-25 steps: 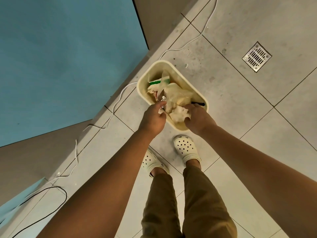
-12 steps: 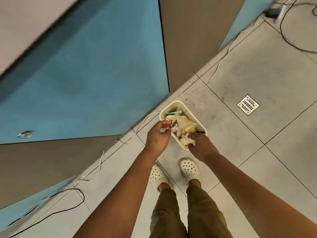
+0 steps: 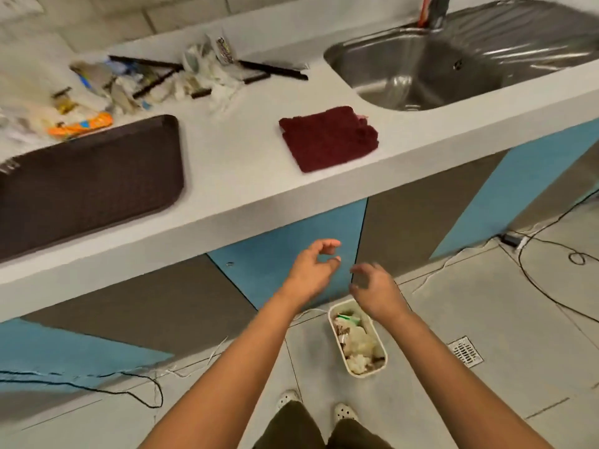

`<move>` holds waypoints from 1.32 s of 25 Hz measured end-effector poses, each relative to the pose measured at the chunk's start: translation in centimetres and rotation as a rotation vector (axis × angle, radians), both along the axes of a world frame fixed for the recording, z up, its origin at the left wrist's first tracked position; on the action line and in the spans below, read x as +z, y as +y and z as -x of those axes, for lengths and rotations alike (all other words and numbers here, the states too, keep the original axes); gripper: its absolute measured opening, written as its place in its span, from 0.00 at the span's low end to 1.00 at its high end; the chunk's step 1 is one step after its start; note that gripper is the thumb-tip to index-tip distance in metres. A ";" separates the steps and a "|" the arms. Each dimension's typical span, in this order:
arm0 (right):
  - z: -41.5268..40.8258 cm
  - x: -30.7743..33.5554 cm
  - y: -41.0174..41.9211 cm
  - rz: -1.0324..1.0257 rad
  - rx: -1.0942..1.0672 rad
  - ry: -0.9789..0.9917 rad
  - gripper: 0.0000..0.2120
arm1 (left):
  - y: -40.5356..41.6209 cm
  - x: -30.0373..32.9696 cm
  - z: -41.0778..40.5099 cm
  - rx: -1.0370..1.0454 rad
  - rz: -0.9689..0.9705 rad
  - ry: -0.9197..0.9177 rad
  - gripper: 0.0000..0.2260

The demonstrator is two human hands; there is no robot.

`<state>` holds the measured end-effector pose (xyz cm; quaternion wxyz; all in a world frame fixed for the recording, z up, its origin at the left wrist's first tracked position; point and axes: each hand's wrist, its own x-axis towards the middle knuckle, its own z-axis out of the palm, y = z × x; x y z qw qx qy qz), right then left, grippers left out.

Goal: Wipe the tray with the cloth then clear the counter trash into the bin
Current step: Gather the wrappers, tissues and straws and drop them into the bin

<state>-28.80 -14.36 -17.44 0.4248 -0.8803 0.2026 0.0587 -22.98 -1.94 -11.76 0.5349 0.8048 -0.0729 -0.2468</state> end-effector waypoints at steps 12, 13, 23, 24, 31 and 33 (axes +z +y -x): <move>-8.6 14.6 5.5 -0.024 0.197 -0.356 0.13 | 8.3 12.3 -3.3 0.256 0.054 -0.269 0.11; -9.1 14.9 6.1 -0.037 0.205 -0.362 0.12 | 9.0 12.6 -3.7 0.258 0.049 -0.275 0.11; -18.2 15.5 14.9 -0.029 0.161 -0.331 0.10 | 19.5 12.8 -13.1 0.251 0.056 -0.268 0.10; -19.2 15.6 15.4 -0.029 0.132 -0.335 0.10 | 20.4 13.1 -14.5 0.251 0.066 -0.269 0.10; -22.5 15.7 14.5 -0.030 -0.042 -0.327 0.10 | 22.7 13.7 -21.5 0.217 0.145 -0.252 0.11; -23.7 15.3 13.7 -0.033 -0.067 -0.320 0.10 | 22.4 12.8 -22.9 0.206 0.136 -0.239 0.11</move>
